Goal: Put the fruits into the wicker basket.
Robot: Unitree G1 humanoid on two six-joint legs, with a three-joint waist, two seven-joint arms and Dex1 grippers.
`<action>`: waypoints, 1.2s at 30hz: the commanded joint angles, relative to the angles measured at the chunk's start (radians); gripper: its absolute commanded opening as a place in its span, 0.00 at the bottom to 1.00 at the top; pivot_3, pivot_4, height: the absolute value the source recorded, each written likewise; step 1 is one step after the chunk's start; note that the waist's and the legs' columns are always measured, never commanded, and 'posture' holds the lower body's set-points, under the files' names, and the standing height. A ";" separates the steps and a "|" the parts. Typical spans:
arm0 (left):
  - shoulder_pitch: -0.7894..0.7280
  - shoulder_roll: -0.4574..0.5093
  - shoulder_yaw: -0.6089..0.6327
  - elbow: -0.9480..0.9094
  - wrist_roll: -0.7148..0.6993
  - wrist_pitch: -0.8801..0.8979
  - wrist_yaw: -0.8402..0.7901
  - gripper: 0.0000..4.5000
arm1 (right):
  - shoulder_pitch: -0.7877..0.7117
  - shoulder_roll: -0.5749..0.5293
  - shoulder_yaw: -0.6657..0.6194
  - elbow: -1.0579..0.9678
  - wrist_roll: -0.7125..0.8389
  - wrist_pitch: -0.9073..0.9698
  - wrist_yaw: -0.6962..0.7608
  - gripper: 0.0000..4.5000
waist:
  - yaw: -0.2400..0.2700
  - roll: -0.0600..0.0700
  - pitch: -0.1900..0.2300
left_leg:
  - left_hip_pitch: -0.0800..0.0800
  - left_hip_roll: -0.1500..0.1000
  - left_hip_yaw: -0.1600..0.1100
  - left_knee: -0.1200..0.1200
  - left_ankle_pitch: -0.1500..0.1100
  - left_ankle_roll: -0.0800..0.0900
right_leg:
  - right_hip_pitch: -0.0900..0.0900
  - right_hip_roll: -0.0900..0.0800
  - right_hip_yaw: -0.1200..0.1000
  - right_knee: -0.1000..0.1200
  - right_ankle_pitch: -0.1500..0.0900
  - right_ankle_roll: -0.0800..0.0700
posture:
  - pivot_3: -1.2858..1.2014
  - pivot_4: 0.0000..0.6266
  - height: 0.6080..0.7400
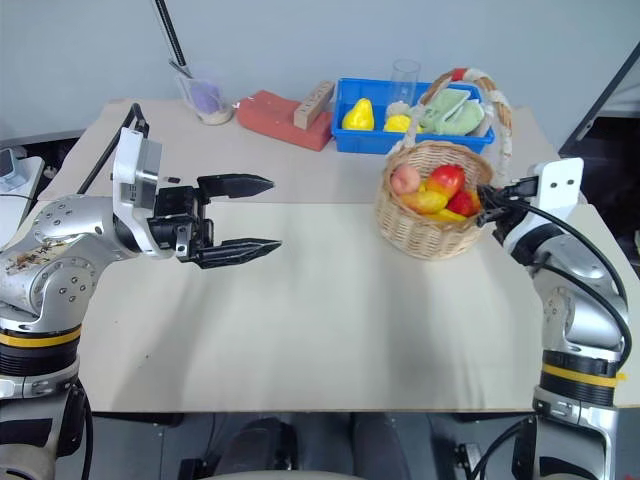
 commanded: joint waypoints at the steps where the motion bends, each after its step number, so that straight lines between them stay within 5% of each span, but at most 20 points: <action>1: -0.006 0.008 0.015 -0.016 0.006 -0.019 -0.001 1.00 | -0.034 -0.006 -0.026 -0.011 0.009 -0.042 -0.011 0.14 | 0.003 0.000 0.000 | 0.000 0.000 0.000 0.000 0.000 0.000 | 0.000 0.000 0.000 0.000 0.000 0.000 | 0.52 0.24 0.72; 12: 0.079 0.044 0.026 -0.017 0.106 -0.072 0.029 1.00 | 0.116 -0.126 -0.133 -0.163 0.146 0.106 0.101 0.99 | 0.019 0.001 0.000 | -0.001 0.000 -0.001 0.000 0.000 0.000 | 0.000 0.000 0.002 -0.001 0.000 0.000 | 0.52 0.24 0.72; 22: 0.329 0.241 0.105 -0.019 0.292 -0.075 0.092 1.00 | 0.391 -0.433 -0.153 -0.325 0.191 0.082 0.490 0.99 | 0.005 0.000 0.000 | 0.002 0.003 0.001 -0.002 0.000 0.000 | 0.001 0.003 0.004 -0.001 -0.002 0.003 | 0.52 0.24 0.72; 30: 0.530 0.301 0.291 -0.063 0.256 -0.056 0.064 1.00 | 0.338 -0.558 -0.069 -0.331 0.198 0.051 0.677 0.99 | 0.026 0.000 0.000 | 0.002 0.004 0.001 -0.003 0.000 0.000 | 0.000 0.001 0.002 -0.001 -0.004 0.004 | 0.52 0.24 0.72; 36: 0.545 0.296 0.314 -0.069 0.244 -0.039 0.078 1.00 | 0.293 -0.559 -0.035 -0.290 0.179 0.041 0.709 0.99 | 0.037 0.000 0.000 | 0.002 0.003 0.002 -0.003 0.000 0.000 | 0.000 -0.001 0.002 -0.002 -0.003 0.003 | 0.52 0.24 0.72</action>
